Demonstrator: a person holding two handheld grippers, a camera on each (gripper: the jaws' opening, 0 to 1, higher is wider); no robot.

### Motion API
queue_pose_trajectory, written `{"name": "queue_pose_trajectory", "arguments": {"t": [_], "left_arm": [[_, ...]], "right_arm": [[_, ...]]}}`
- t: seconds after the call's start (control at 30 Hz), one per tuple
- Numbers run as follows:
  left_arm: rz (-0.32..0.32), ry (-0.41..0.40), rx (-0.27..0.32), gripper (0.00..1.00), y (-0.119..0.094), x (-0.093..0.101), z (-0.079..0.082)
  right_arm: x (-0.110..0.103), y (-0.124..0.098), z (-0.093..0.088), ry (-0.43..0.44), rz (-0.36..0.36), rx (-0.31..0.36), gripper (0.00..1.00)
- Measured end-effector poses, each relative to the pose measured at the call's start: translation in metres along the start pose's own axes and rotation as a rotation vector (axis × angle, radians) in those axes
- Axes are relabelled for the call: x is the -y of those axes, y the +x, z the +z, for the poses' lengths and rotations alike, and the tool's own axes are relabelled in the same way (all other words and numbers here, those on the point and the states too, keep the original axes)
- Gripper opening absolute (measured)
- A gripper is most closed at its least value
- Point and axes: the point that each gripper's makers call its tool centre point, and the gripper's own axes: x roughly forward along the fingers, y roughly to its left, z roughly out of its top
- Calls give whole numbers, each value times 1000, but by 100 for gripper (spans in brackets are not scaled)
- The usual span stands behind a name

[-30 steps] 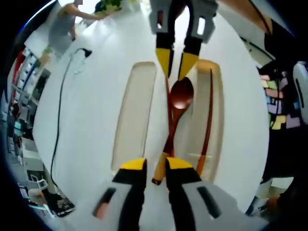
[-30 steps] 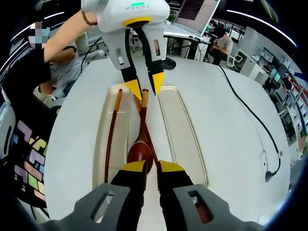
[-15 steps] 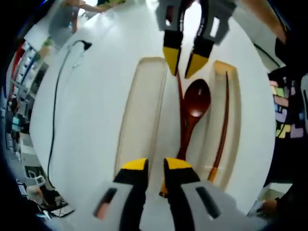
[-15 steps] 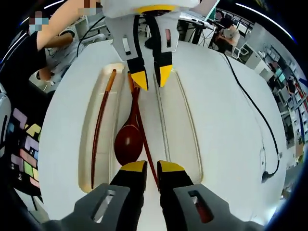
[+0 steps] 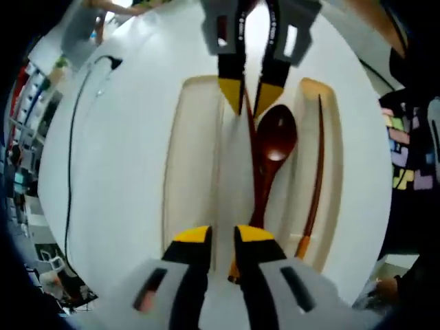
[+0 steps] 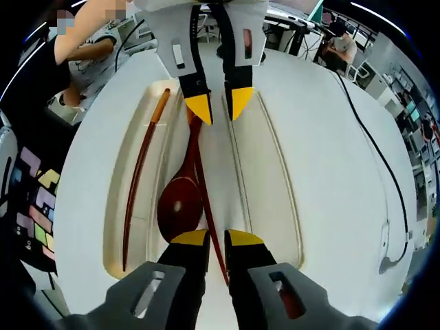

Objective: Arrange the utensils inside the cutlery case until each visible utensil rests in its matching compartment.

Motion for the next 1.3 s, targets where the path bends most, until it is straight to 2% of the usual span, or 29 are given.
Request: {"name": "queue_pose_trajectory", "arguments": {"t": [0.07, 0.1, 0.17, 0.33, 0.53, 0.67, 0.8, 1.1, 1.3], "left_arm": [[-3, -14, 3, 14, -1, -3, 1], [-3, -18, 2, 14, -1, -3, 1], [-3, -21, 1, 14, -1, -3, 1], [3, -23, 2, 12, -1, -2, 1], [-18, -31, -3, 12, -1, 2, 2], [-43, -48, 1, 13, -4, 3, 3], [-61, -58, 21, 12, -7, 6, 7], [47, -3, -3, 15, -2, -19, 17], [66, 16, -25, 15, -2, -22, 18]], "right_arm": [[1, 0, -1, 19, -7, 26, 3], [0, -1, -1, 85, -14, 37, 3], [-1, -2, -2, 146, -19, 40, 3], [-6, -3, -4, 151, -41, 48, 3], [-10, -4, -5, 89, -109, 11, 2], [-9, -5, -5, 88, -133, 3, 3], [-9, -5, -5, 100, -135, 22, 3], [-9, -5, -4, 55, -130, 47, 2], [-9, -4, -2, -27, -129, 63, 2]]}}
